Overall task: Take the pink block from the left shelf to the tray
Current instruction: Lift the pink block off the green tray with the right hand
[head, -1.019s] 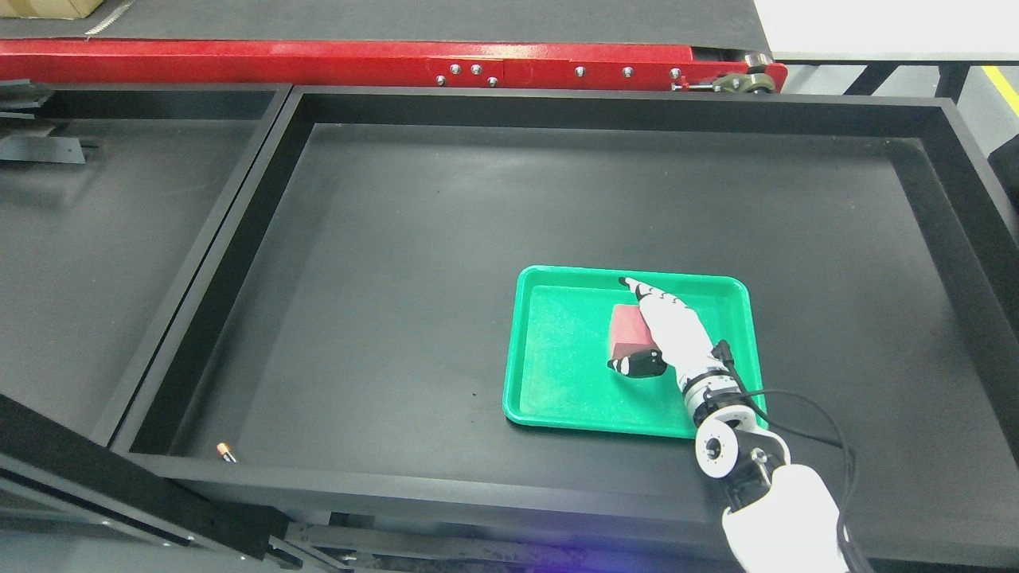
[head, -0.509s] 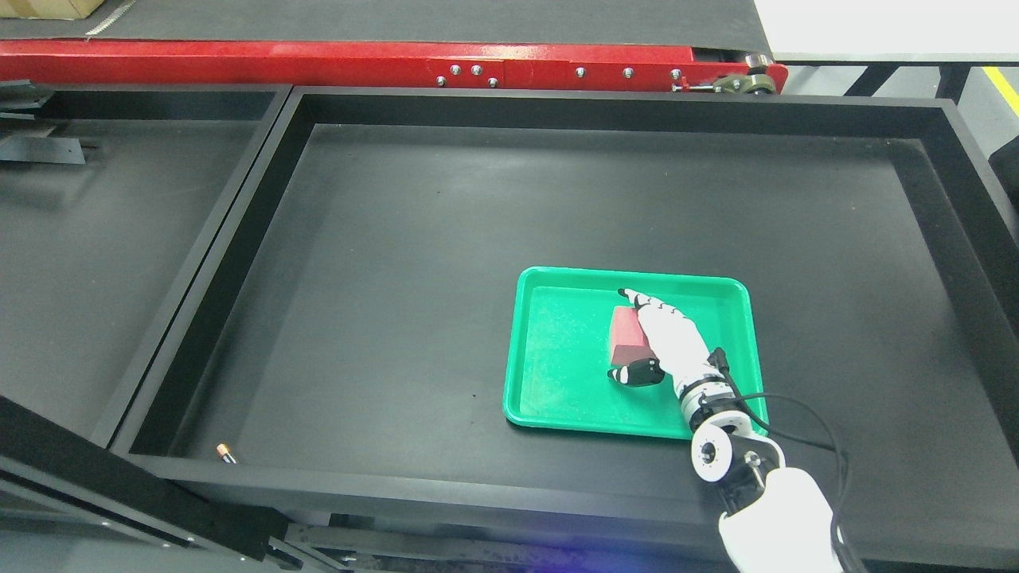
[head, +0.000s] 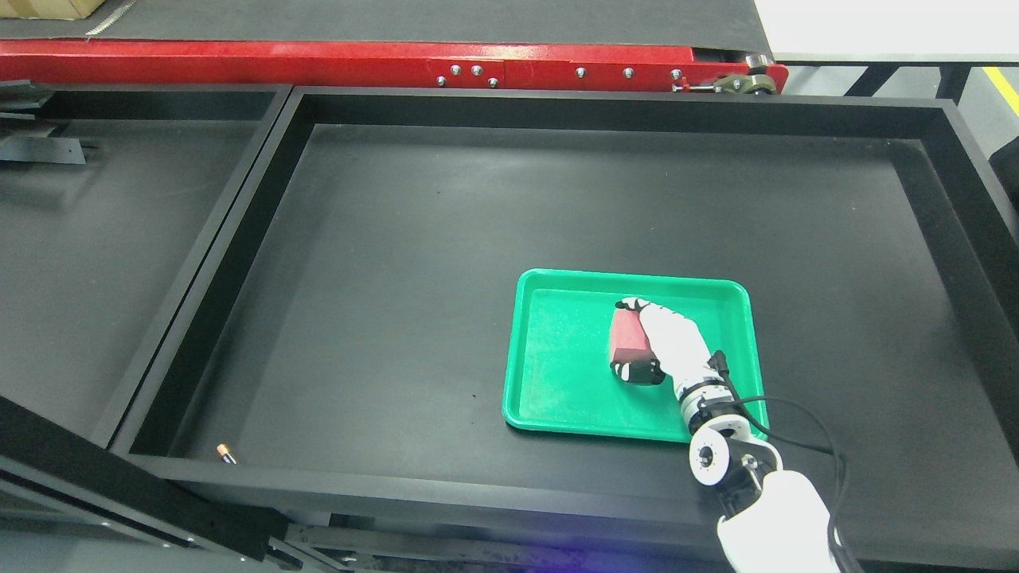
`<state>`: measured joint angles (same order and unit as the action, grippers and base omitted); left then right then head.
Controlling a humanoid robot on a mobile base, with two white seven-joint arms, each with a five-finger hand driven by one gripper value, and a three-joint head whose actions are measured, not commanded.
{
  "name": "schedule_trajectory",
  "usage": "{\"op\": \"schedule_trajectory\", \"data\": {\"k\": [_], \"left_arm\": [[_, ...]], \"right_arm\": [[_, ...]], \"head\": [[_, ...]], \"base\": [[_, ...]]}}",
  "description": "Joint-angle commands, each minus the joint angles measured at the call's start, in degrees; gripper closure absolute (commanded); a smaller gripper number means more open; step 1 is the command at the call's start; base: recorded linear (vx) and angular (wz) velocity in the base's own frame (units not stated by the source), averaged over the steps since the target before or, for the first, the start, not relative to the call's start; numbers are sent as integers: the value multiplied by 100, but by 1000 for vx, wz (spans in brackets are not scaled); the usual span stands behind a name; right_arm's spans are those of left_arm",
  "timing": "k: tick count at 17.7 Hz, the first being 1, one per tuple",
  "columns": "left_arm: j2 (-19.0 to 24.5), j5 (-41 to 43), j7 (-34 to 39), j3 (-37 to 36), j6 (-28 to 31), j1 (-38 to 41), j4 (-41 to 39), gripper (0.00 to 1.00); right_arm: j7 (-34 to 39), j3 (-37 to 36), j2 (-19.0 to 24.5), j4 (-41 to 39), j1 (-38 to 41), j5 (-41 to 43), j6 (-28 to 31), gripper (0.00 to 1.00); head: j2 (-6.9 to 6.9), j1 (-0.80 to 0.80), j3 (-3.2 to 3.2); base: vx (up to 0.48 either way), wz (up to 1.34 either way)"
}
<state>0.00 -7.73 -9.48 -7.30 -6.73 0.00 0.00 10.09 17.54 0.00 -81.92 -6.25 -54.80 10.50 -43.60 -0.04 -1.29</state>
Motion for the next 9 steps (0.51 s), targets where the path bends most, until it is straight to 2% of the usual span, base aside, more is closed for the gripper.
{"op": "schedule_trajectory", "data": {"k": [1,3,6,9], "left_arm": [[100,0,-1,1,-4,114,-100,0],[100,0,-1,1,-4,114,-100,0],[100,0,-1,1,-4,114,-100,0],[100,0,-1,1,-4,114,-100,0]], "right_arm": [[-7,-14,-100,71,1,40,-39,72],[-95,-31,-100,80,-25,40,-144,94],[-525,-171,-105,80,-34,49,-582,99],[-902,-689,-123,27,62,338,-1731,98]], "head": [[0,0,0],[0,0,0],[0,0,0],[0,0,0]], "base": [[0,0],[0,0],[0,0],[0,0]]}}
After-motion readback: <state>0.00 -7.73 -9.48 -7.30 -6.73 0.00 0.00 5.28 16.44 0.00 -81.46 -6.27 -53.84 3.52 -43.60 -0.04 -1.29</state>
